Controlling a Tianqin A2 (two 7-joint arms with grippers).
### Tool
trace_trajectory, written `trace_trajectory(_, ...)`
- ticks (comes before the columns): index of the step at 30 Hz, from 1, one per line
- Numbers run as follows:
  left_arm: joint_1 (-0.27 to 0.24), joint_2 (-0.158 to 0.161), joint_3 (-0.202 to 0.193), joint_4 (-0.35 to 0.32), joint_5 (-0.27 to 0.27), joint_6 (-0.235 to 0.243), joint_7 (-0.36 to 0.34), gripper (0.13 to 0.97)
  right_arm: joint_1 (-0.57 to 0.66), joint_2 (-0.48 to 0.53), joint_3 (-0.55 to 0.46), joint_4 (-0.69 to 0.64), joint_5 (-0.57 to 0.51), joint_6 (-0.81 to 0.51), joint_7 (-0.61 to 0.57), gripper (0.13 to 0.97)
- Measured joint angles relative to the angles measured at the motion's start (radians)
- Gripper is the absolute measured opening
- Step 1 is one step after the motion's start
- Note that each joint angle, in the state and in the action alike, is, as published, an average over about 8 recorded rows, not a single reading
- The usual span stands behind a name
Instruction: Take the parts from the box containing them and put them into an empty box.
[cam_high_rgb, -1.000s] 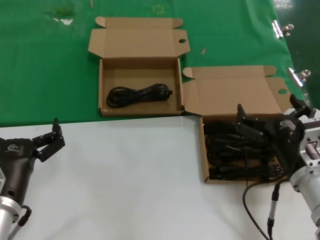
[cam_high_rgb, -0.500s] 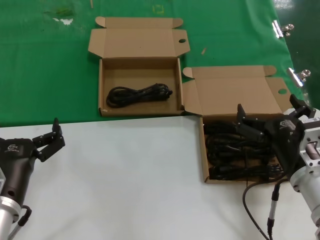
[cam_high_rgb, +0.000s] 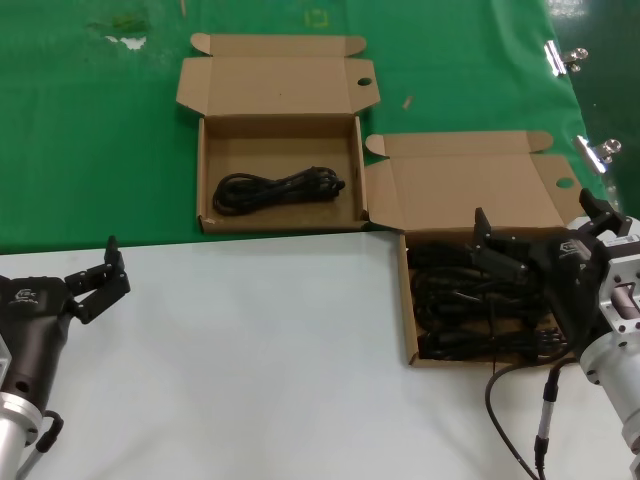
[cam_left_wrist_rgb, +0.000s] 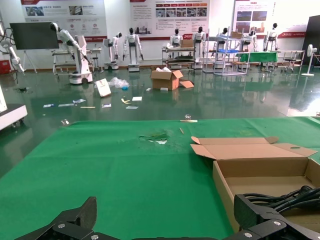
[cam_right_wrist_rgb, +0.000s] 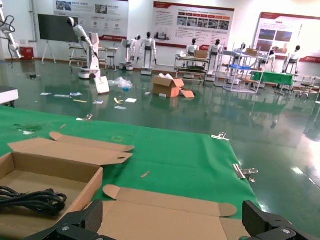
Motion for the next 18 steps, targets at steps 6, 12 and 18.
trace_trajectory(6, 0.000, 0.000, 0.000, 0.000, 0.000, 0.000, 0.000, 0.966, 0.000, 0.000, 0.000, 0.000, 0.000, 0.000, 0.000, 0.966)
trace_trajectory(12, 0.000, 0.000, 0.000, 0.000, 0.000, 0.000, 0.000, 0.966, 0.000, 0.000, 0.000, 0.000, 0.000, 0.000, 0.000, 0.966)
trace_trajectory(18, 0.000, 0.000, 0.000, 0.000, 0.000, 0.000, 0.000, 0.966, 0.000, 0.000, 0.000, 0.000, 0.000, 0.000, 0.000, 0.966)
